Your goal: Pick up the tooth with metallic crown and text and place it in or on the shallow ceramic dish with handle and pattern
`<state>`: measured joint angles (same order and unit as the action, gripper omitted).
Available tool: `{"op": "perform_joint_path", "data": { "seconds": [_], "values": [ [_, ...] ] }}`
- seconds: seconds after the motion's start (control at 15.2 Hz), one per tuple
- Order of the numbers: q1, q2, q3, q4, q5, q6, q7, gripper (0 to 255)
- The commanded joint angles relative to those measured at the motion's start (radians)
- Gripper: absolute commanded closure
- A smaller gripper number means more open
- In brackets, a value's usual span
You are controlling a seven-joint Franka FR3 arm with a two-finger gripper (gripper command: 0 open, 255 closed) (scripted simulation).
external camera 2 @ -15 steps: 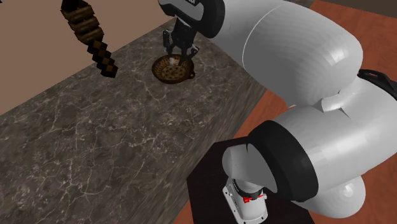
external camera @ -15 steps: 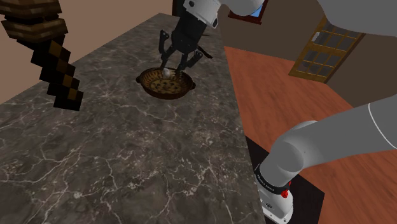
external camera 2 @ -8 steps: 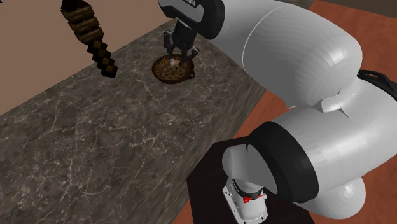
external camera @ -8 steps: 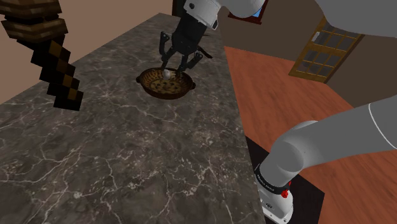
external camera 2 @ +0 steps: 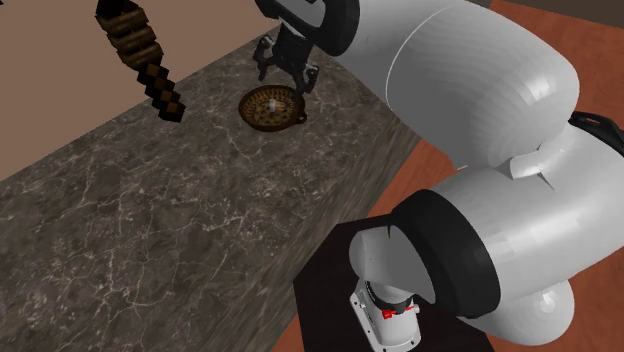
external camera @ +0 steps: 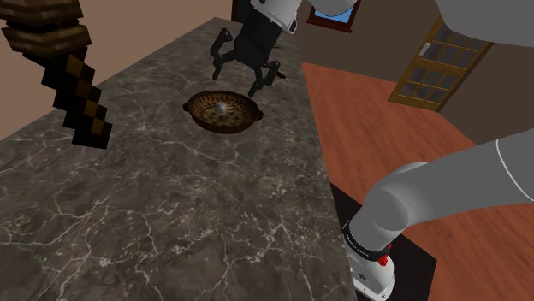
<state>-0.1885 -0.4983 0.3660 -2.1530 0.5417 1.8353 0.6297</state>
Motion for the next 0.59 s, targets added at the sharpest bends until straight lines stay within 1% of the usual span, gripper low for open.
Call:
{"op": "perform_joint_path", "data": {
  "seconds": [0.0, 0.07, 0.53],
  "values": [
    [-0.006, -0.007, -0.022, 0.048, -0.012, -0.06, 0.006, 0],
    [-0.008, -0.008, -0.032, 0.071, -0.017, -0.086, 0.008, 0],
    [-0.008, -0.008, -0.032, 0.071, -0.017, -0.086, 0.008, 0]
  ]
}}
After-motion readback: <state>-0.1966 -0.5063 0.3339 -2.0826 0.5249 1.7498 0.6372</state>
